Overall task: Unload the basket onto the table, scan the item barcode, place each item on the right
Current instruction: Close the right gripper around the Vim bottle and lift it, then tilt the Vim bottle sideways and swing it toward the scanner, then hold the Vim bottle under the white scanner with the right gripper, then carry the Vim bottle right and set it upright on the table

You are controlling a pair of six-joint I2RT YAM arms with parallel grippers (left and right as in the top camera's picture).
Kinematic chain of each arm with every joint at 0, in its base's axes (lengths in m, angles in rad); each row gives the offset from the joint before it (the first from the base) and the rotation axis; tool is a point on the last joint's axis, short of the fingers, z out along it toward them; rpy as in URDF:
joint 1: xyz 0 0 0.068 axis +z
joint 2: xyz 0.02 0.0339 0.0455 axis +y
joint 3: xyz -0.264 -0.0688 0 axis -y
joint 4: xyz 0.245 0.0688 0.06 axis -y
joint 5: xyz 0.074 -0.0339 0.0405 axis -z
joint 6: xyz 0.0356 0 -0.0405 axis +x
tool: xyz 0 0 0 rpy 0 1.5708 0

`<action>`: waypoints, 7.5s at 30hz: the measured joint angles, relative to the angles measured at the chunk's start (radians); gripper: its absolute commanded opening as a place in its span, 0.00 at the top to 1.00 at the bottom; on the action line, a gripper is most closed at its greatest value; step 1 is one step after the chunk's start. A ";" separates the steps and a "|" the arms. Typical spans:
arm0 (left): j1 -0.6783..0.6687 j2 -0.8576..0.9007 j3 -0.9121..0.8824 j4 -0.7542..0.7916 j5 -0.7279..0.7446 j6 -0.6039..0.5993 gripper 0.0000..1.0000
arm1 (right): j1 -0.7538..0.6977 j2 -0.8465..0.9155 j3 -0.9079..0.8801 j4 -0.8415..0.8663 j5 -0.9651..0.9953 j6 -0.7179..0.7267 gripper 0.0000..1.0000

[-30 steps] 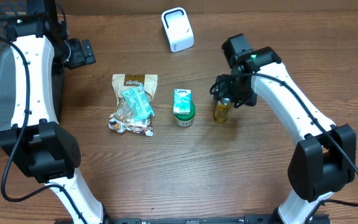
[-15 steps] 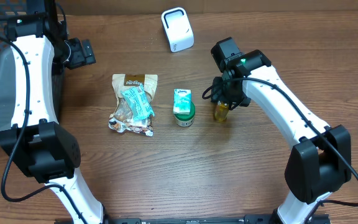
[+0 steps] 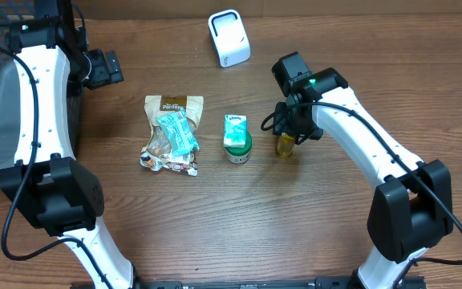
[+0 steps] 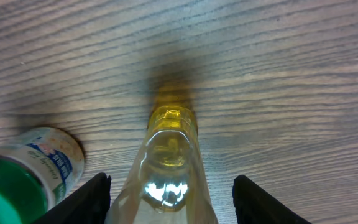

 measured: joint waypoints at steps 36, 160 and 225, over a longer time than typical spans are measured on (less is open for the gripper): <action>0.000 0.000 0.000 0.000 0.000 0.000 0.00 | -0.117 -0.059 -0.005 -0.032 -0.204 -0.162 0.96; 0.000 0.000 0.000 0.000 0.000 0.000 0.01 | 0.113 0.373 0.625 0.554 0.229 -1.131 0.96; 0.000 0.000 0.000 0.000 0.000 0.000 0.01 | 0.078 0.321 0.614 0.576 0.271 -0.858 0.96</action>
